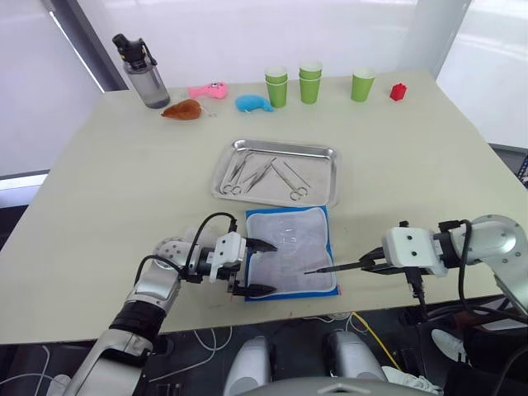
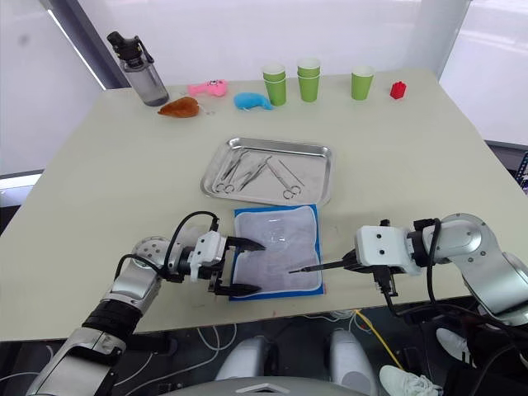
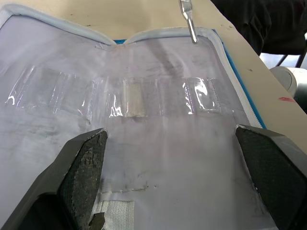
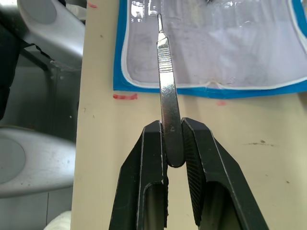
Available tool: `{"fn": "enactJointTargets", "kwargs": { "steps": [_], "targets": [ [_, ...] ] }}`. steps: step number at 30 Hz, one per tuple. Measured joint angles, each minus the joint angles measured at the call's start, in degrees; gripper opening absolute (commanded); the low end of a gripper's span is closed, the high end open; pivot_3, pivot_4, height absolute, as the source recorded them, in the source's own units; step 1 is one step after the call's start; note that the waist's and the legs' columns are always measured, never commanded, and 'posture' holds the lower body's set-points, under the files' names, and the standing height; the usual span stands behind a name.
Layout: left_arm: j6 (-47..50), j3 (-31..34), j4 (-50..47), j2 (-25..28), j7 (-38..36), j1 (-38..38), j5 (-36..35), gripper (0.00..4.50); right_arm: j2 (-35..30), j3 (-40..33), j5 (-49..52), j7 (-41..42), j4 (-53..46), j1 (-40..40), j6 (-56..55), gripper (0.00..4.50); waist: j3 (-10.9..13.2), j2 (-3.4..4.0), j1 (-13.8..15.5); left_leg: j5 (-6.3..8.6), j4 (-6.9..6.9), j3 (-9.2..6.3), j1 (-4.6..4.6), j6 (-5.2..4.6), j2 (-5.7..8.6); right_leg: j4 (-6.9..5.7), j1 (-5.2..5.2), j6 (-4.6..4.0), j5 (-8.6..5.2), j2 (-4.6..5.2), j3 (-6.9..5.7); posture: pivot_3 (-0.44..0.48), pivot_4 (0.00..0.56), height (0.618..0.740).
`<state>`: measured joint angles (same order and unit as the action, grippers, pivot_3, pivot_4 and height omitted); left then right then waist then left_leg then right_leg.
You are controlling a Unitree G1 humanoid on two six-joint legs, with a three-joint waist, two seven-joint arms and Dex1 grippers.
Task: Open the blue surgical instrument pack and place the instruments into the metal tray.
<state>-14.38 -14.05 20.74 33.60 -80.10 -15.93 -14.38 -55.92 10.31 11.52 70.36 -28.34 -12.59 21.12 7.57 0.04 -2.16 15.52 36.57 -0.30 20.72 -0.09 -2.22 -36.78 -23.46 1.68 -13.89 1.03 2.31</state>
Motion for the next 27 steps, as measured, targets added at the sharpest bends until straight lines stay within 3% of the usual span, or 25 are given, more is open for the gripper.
{"fn": "enactJointTargets", "kwargs": {
  "steps": [4,10,20,23,27],
  "targets": [
    [0.0,0.0,0.0,0.0,0.0,0.0,0.0,4.5,-0.6,-4.7,3.4,-0.2,0.6,-0.1,1.3,0.01,0.0,0.0,0.0,0.0,-0.01,0.01,0.0,0.0,0.0,0.02,0.0,0.0,0.0,0.01,0.0,0.0,0.15,0.734],
    [-0.1,0.0,0.2,0.0,0.0,-0.2,0.0,4.5,6.4,-5.4,4.4,-7.8,4.5,-5.2,5.0,0.01,0.1,0.08,0.0,0.0,-0.02,0.01,0.01,0.0,0.02,0.02,-0.01,0.0,0.0,0.0,0.01,0.0,0.15,0.734],
    [-0.2,0.0,0.3,0.0,0.0,-0.2,0.0,4.5,25.2,-0.9,2.4,-25.1,14.3,-18.0,16.7,0.01,0.1,0.23,0.0,-0.02,-0.04,0.02,0.03,-0.03,0.01,0.0,-0.01,0.0,0.01,-0.07,0.04,0.0,0.15,0.734],
    [-0.3,-0.1,0.3,-0.1,0.0,-0.3,0.0,4.5,26.7,0.3,1.4,-27.2,16.5,-19.6,17.5,0.01,0.1,0.24,0.1,-0.02,-0.04,0.02,0.04,-0.04,0.02,0.0,0.0,0.0,0.01,-0.06,0.03,0.0,0.15,0.734],
    [-0.4,-0.1,0.2,-0.2,0.0,-0.1,-0.1,4.5,33.9,0.6,-1.9,-35.5,26.1,-24.8,20.2,0.01,0.0,0.43,0.1,-0.03,-0.04,0.02,0.07,-0.05,0.04,-0.04,0.01,-0.02,0.02,-0.11,0.06,0.0,0.15,0.734]
  ]
}}
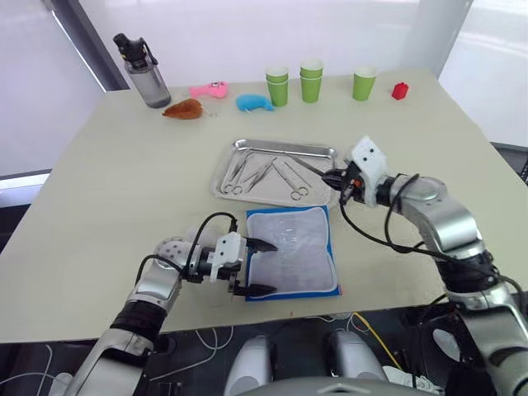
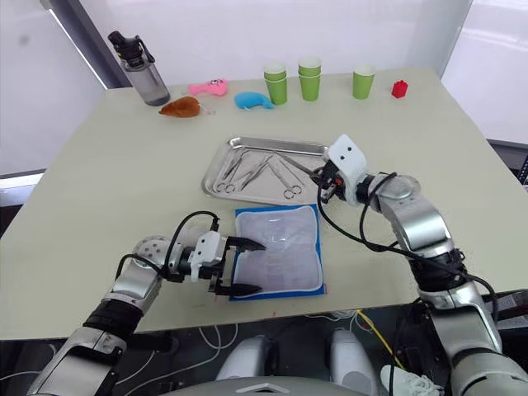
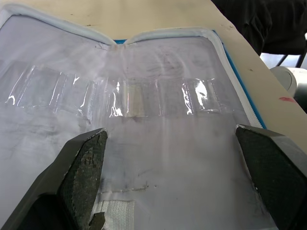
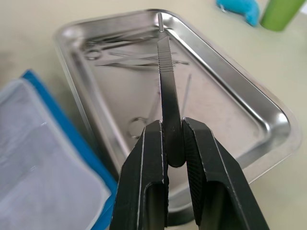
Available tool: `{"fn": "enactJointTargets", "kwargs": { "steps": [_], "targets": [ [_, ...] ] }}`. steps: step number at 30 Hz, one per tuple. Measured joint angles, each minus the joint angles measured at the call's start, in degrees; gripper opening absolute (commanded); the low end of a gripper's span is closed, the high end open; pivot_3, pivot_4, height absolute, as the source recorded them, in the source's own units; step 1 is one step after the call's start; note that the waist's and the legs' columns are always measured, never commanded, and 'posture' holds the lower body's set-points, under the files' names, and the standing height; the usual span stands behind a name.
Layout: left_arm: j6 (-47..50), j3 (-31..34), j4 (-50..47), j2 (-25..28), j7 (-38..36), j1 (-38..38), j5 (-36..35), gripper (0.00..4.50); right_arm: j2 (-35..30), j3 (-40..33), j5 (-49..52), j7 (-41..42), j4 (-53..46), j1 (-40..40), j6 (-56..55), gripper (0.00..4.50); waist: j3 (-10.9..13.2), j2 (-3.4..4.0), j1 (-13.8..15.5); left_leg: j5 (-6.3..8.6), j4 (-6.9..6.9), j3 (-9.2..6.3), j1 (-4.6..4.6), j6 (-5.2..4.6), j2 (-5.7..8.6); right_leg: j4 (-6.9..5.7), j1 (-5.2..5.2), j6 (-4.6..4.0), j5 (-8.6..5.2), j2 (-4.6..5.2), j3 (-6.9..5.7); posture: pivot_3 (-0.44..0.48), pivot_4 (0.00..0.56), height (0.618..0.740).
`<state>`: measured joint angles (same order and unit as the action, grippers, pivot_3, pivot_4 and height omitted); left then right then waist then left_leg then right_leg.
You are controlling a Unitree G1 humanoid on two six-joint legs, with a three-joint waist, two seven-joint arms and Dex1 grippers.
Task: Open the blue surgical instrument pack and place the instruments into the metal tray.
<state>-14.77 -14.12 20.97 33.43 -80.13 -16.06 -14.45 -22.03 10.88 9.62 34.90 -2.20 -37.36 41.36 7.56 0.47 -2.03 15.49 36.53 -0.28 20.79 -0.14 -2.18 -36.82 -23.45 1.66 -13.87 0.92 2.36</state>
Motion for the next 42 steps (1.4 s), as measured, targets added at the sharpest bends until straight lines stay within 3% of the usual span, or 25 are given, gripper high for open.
{"fn": "enactJointTargets", "kwargs": {
  "steps": [4,6,13,20,30,32,33,34,36,39,40,42],
  "targets": [
    [0.0,0.2,0.0,0.1,0.1,0.2,0.0,4.5,3.4,-0.1,-1.5,-4.1,6.4,-3.4,1.4,0.01,0.0,0.08,-0.3,0.0,0.0,0.03,-0.04,-0.01,0.0,-0.01,0.0,0.0,0.0,-0.01,0.06,0.0,0.15,0.734],
    [0.0,0.3,-0.1,0.1,0.2,0.3,-0.1,4.5,6.6,-0.1,-3.2,-7.9,14.6,-7.5,2.2,0.01,-0.1,0.2,-0.3,-0.02,0.0,0.0,-0.04,-0.04,0.01,-0.02,0.01,0.0,0.0,-0.02,0.04,0.0,0.15,0.734],
    [0.0,0.3,-0.2,0.1,0.3,0.5,-0.2,4.5,10.1,-0.2,-5.5,-11.7,29.0,-14.0,2.0,0.01,-0.1,0.27,-0.3,-0.08,0.0,0.04,-0.02,-0.14,0.02,-0.04,0.01,-0.01,0.01,-0.04,0.08,0.0,0.15,0.734],
    [0.0,0.2,-0.4,0.0,0.4,0.6,-0.2,4.5,9.2,-0.6,-5.9,-10.0,34.9,-15.1,-1.4,0.01,-0.2,0.22,-0.3,-0.08,0.0,0.04,-0.03,-0.15,0.03,-0.03,0.07,-0.02,0.01,-0.02,0.06,0.0,0.15,0.734],
    [0.2,0.5,-1.1,0.4,0.7,1.2,-0.2,4.5,14.1,-2.8,-6.2,-11.8,42.8,-18.7,-0.5,0.01,-0.2,0.31,-0.5,-0.09,0.0,0.01,0.02,-0.16,0.02,-0.05,0.07,-0.01,0.01,-0.11,0.18,0.0,0.15,0.734],
    [0.3,0.5,-1.2,0.5,0.8,1.2,-0.2,4.5,14.4,-2.9,-6.7,-11.9,44.5,-20.1,-1.5,1.09,-0.2,0.31,-0.5,-0.09,0.0,0.01,0.01,-0.16,0.03,-0.05,0.06,-0.01,0.02,-0.12,0.17,0.0,0.15,0.734],
    [0.4,0.5,-1.2,0.5,0.8,1.2,-0.2,4.5,14.4,-2.9,-6.9,-11.9,44.9,-20.4,-1.7,1.25,-0.2,0.31,-0.5,-0.09,0.0,0.01,0.01,-0.16,0.03,-0.05,0.06,-0.01,0.02,-0.12,0.17,0.0,0.15,0.734],
    [0.4,0.5,-1.3,0.5,0.8,1.2,-0.2,4.5,14.4,-2.9,-7.1,-11.9,45.5,-21.0,-2.3,1.93,-0.2,0.3,-0.5,-0.09,-0.01,0.01,0.01,-0.16,0.02,-0.05,0.06,-0.02,0.01,-0.12,0.17,0.0,0.15,0.734],
    [0.4,0.5,-1.5,0.6,0.9,1.3,-0.2,4.5,14.4,-2.9,-7.3,-11.9,45.6,-21.0,-3.0,2.64,-0.2,0.31,-0.5,-0.09,-0.01,0.01,0.01,-0.16,0.02,-0.05,0.06,-0.02,0.01,-0.12,0.17,0.0,0.15,0.734],
    [0.4,0.5,-1.7,0.6,1.0,1.4,-0.2,4.5,14.6,-2.9,-7.2,-11.8,45.4,-21.0,-3.9,4.15,-0.1,0.29,-0.5,-0.09,-0.02,0.02,0.04,-0.16,0.02,-0.05,0.04,-0.02,0.01,-0.12,0.18,0.0,0.15,0.734],
    [0.5,0.5,-1.8,0.6,1.0,1.5,-0.2,4.5,14.6,-2.9,-7.2,-11.8,45.1,-21.0,-4.1,4.4,-0.1,0.29,-0.5,-0.09,-0.02,0.02,0.05,-0.16,0.02,-0.05,0.03,-0.02,0.01,-0.11,0.18,0.0,0.15,0.734],
    [0.5,0.5,-1.9,0.7,1.1,1.5,-0.2,4.5,14.3,-3.0,-7.2,-11.7,44.1,-21.0,-4.0,4.4,-0.1,0.28,-0.5,-0.09,-0.02,0.03,0.05,-0.16,0.02,-0.05,0.03,-0.02,0.01,-0.11,0.2,0.0,0.15,0.734]
  ]
}}
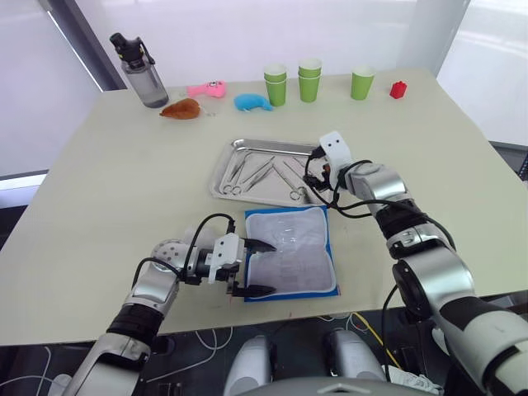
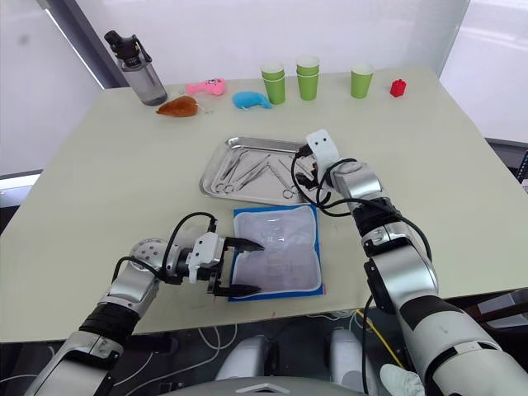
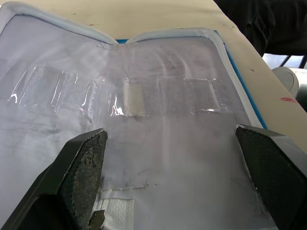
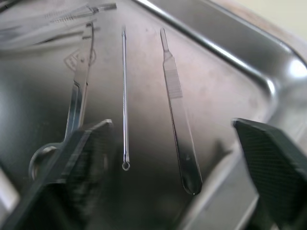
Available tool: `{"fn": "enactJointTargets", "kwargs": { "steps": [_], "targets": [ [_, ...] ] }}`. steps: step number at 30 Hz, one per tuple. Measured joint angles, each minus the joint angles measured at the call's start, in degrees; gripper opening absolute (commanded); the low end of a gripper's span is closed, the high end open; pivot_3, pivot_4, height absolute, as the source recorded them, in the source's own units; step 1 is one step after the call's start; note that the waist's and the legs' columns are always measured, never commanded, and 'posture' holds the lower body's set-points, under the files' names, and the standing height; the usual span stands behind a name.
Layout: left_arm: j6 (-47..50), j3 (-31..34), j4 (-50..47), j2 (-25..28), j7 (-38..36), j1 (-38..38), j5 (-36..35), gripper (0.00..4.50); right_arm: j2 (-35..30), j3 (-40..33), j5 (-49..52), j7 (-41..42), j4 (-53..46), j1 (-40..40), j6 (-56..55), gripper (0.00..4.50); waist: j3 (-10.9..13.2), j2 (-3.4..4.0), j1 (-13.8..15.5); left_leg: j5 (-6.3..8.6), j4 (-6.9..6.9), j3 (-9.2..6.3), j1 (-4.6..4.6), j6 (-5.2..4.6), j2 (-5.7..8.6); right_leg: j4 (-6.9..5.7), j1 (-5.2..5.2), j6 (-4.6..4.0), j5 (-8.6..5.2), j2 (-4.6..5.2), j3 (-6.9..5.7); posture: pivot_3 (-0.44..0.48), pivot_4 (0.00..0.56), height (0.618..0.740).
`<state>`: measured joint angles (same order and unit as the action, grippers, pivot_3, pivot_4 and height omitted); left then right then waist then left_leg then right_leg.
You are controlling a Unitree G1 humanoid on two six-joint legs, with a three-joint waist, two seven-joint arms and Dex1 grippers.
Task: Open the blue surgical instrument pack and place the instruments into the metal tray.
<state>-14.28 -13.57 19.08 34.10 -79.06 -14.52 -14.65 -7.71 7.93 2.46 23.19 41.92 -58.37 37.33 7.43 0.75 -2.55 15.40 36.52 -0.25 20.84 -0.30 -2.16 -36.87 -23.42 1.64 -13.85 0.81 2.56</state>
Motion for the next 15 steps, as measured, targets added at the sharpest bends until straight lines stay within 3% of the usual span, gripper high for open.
{"fn": "enactJointTargets", "kwargs": {
  "steps": [6,15],
  "targets": [
    [0.2,0.0,-0.4,0.1,0.1,0.2,0.0,4.5,-3.0,-0.7,1.0,2.3,-10.1,1.2,1.2,4.4,0.0,-0.01,0.0,0.0,-0.03,-0.02,0.02,0.0,-0.01,0.0,-0.03,0.0,0.0,-0.01,-0.01,0.0,0.15,0.734],
    [0.3,0.5,-0.7,0.4,0.3,0.7,-0.3,4.5,-9.4,-3.2,6.8,10.7,-32.9,17.3,-2.3,4.4,0.1,-0.12,0.0,0.0,-0.06,0.0,0.01,0.0,-0.02,0.02,-0.03,0.0,-0.01,-0.01,0.0,0.0,0.15,0.734]
  ]
}}
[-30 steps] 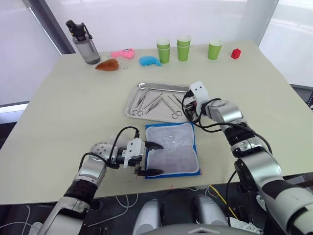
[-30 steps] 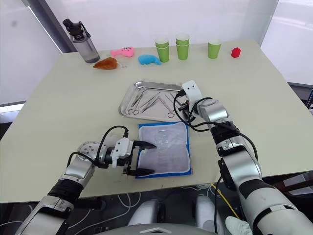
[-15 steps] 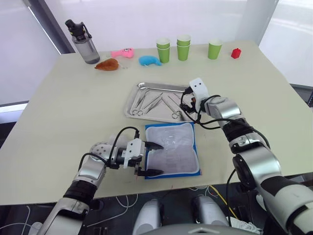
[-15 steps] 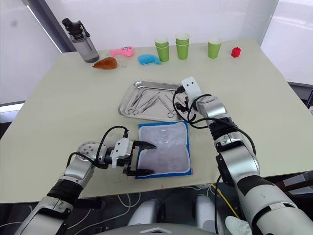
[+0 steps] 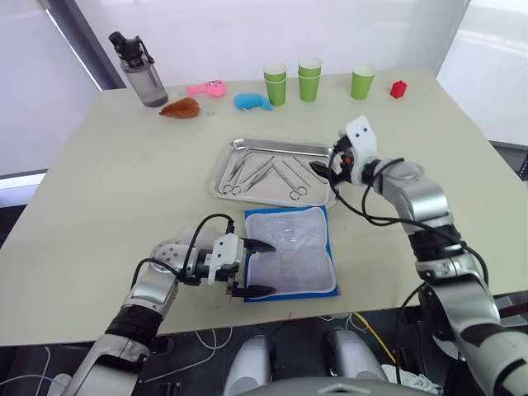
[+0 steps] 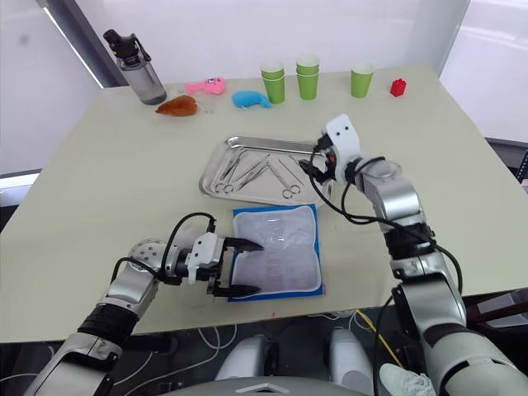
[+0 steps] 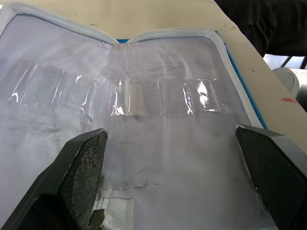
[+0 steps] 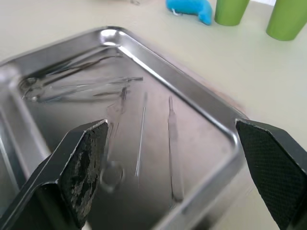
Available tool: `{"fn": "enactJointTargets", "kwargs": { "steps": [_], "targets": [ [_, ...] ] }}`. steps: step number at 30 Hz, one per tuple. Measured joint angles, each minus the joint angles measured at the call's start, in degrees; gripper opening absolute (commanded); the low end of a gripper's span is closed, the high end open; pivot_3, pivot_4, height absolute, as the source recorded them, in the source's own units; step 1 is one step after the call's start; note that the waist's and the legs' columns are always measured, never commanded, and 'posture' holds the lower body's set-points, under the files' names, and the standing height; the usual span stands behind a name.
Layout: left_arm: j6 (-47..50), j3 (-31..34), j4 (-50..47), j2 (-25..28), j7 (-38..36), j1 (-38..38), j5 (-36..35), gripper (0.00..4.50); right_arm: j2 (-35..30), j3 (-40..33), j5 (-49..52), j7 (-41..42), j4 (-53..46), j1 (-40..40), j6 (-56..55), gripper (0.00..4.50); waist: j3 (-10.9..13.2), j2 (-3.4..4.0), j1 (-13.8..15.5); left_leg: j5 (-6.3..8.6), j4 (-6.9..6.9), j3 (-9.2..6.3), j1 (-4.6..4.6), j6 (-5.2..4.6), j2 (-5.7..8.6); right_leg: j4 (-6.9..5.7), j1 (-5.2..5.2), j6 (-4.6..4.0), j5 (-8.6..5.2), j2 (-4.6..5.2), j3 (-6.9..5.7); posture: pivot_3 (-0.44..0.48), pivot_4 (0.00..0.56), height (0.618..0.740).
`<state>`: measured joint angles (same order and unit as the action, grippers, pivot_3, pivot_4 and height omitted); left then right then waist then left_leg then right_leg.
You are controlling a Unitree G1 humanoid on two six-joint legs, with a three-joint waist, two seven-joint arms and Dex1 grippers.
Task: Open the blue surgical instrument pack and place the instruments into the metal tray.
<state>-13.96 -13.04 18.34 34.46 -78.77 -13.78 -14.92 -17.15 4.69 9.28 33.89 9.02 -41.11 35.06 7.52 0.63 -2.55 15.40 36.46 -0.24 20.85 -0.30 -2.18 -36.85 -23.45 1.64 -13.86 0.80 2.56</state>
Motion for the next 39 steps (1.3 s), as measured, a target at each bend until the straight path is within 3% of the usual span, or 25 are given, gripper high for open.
{"fn": "enactJointTargets", "kwargs": {
  "steps": [5,8,17,23,28,32,34,39],
  "targets": [
    [0.1,0.5,-0.5,0.2,0.0,0.4,-0.2,4.5,-2.3,-3.0,3.3,2.9,-7.9,5.5,-2.0,4.4,0.1,-0.15,-0.1,0.0,0.0,-0.01,-0.02,0.0,-0.05,0.0,-0.02,0.0,0.0,-0.06,-0.02,0.0,0.15,0.734],
    [0.7,1.2,-2.2,0.4,-0.3,1.0,-1.2,4.5,-6.2,-4.0,6.1,6.9,-14.7,16.1,-4.9,4.4,0.4,-0.65,0.2,0.01,-0.04,0.0,0.26,0.02,-0.08,0.03,-0.16,-0.09,-0.07,-0.05,-0.16,0.0,0.15,0.734],
    [3.4,3.6,-4.8,1.7,-0.6,2.9,-4.4,4.5,-10.0,-7.1,8.7,9.8,-20.3,28.7,-10.3,4.4,1.1,-1.14,-0.2,0.01,-0.04,0.06,0.58,0.02,-0.18,0.02,-0.52,-0.08,-0.06,-0.19,-0.15,0.0,0.15,0.734],
    [10.7,8.0,-11.7,3.6,1.0,6.4,-9.1,4.5,-12.0,-10.5,10.4,11.7,-22.3,37.6,-15.8,4.4,1.6,-1.6,0.1,0.01,-0.03,0.11,1.34,0.03,-0.17,0.02,-1.22,0.1,0.06,-0.19,-0.15,0.0,0.15,0.734],
    [17.6,14.7,-19.0,4.2,5.6,9.3,-15.2,4.5,-12.9,-13.5,12.5,14.2,-23.0,43.3,-20.5,4.4,1.8,-1.75,0.4,0.01,0.17,0.02,1.81,0.04,-0.14,0.05,-1.45,0.09,0.08,-0.05,-0.29,0.0,0.15,0.734],
    [26.6,24.0,-25.4,7.3,11.2,13.8,-21.7,4.5,-13.8,-17.1,14.9,17.0,-23.1,48.0,-24.1,4.4,2.0,-1.8,0.4,0.02,0.25,-0.01,1.85,0.04,-0.1,0.04,-1.44,0.13,0.08,0.09,-0.28,0.0,0.15,0.734],
    [28.0,25.1,-26.1,7.8,11.9,14.6,-22.5,4.5,-14.1,-17.5,15.4,17.4,-23.0,48.3,-24.4,4.4,2.1,-1.77,0.4,0.01,0.33,0.02,1.84,0.04,-0.05,0.02,-1.43,0.16,0.09,0.11,-0.27,0.0,0.15,0.734],
    [31.9,35.0,-28.9,10.2,14.2,24.8,-24.2,4.5,-16.0,-21.2,16.7,20.0,-21.9,53.7,-26.9,4.4,2.3,-1.87,0.5,0.01,0.44,0.01,1.83,0.04,-0.07,-0.02,-1.39,0.15,0.09,0.11,-0.36,0.0,0.15,0.734]
  ]
}}
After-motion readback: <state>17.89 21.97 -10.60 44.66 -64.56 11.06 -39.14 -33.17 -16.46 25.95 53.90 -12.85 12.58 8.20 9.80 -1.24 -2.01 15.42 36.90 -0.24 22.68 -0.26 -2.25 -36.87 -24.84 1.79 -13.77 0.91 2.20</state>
